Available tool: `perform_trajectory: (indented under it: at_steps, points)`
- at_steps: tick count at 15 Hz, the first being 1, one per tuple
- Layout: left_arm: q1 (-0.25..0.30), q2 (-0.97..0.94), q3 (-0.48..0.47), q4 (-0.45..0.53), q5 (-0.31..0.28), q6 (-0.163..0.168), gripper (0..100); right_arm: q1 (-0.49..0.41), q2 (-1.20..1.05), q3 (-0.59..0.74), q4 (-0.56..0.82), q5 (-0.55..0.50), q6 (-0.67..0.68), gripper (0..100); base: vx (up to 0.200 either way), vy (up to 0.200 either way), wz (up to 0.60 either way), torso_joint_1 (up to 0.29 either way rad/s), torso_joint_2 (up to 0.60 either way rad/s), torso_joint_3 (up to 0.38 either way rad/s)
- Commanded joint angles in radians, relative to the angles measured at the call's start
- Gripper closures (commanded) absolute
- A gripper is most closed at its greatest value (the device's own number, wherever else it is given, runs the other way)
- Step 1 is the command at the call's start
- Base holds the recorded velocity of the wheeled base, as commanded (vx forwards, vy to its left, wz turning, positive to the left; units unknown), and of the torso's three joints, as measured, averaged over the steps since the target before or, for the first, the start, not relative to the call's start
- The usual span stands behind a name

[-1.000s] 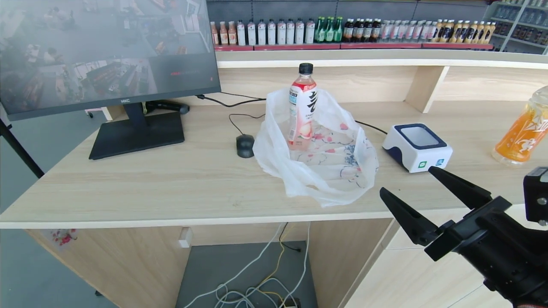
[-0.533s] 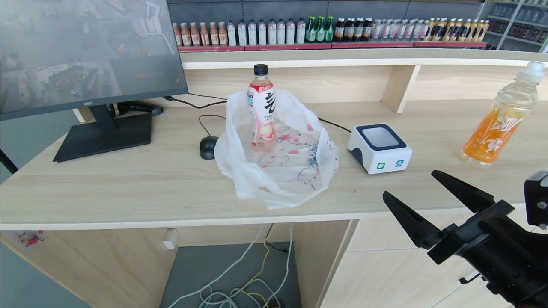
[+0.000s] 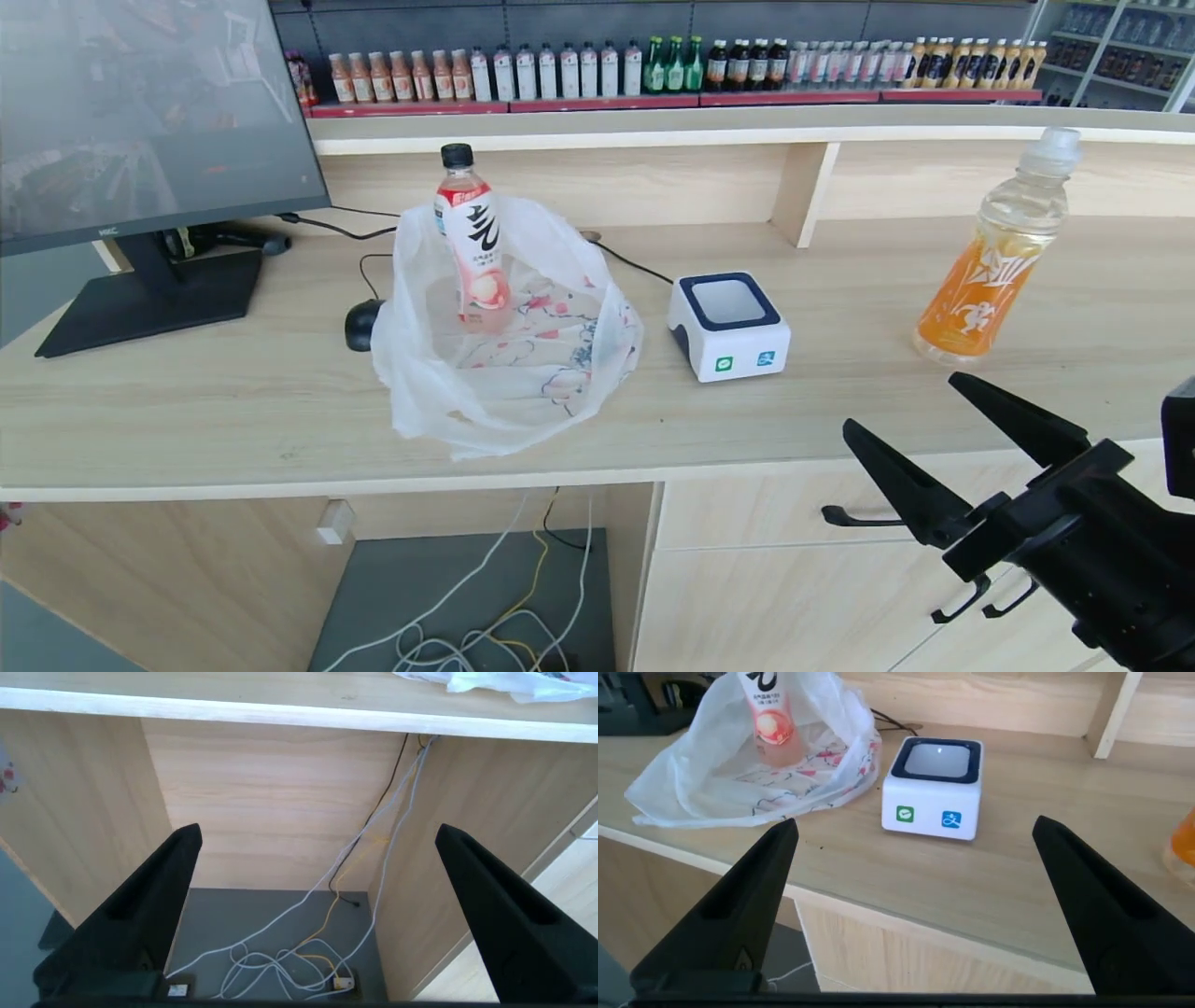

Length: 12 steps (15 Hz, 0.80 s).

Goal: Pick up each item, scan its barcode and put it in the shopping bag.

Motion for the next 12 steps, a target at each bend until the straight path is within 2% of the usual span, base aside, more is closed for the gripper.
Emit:
perform_trajectory:
  at_steps: [1, 12]
  points:
    - [0.000, 0.000, 0.000, 0.000, 0.000, -0.001, 0, -0.001, -0.024, 0.020, -0.001, 0.000, -0.001, 0, 0.000, -0.200, 0.00, 0.002, 0.00, 0.002]
    - [0.000, 0.000, 0.000, -0.001, 0.002, -0.001, 0, -0.007, -0.044, 0.061, -0.001, 0.000, -0.001, 0, 0.000, -0.200, 0.00, 0.002, 0.00, 0.004]
